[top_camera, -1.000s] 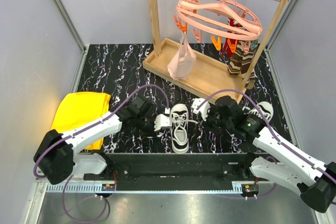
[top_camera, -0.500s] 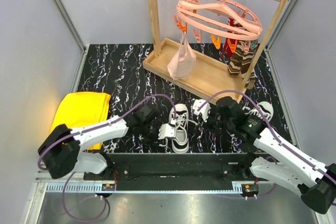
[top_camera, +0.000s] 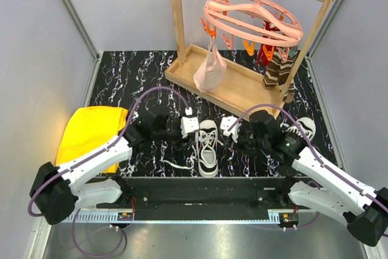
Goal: Tie the shoes
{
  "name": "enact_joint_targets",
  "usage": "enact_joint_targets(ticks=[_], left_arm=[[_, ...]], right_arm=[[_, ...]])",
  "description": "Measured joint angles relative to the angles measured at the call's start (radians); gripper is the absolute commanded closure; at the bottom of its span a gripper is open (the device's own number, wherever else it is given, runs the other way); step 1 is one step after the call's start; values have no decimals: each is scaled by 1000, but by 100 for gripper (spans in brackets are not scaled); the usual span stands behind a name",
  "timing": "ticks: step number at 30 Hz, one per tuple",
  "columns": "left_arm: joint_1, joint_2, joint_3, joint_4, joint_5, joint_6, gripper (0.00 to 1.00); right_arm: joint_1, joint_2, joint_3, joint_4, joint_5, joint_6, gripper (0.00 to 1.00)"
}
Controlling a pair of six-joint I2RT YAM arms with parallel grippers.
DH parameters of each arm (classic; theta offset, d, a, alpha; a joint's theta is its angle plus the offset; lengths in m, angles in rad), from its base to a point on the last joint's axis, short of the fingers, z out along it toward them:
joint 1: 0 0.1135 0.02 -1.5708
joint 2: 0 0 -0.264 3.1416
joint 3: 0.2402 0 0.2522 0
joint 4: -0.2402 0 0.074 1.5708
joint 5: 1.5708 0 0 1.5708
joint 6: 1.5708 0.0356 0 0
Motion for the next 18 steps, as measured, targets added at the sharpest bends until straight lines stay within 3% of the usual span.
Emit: enact_joint_targets(ticks=[9, 18], left_arm=[[9, 142, 43, 123, 47, -105, 44], [-78, 216, 86, 208, 85, -21, 47]], right_arm=[[0, -32, 0, 0, -37, -11, 100], [0, 0, 0, 25, -66, 24, 100]])
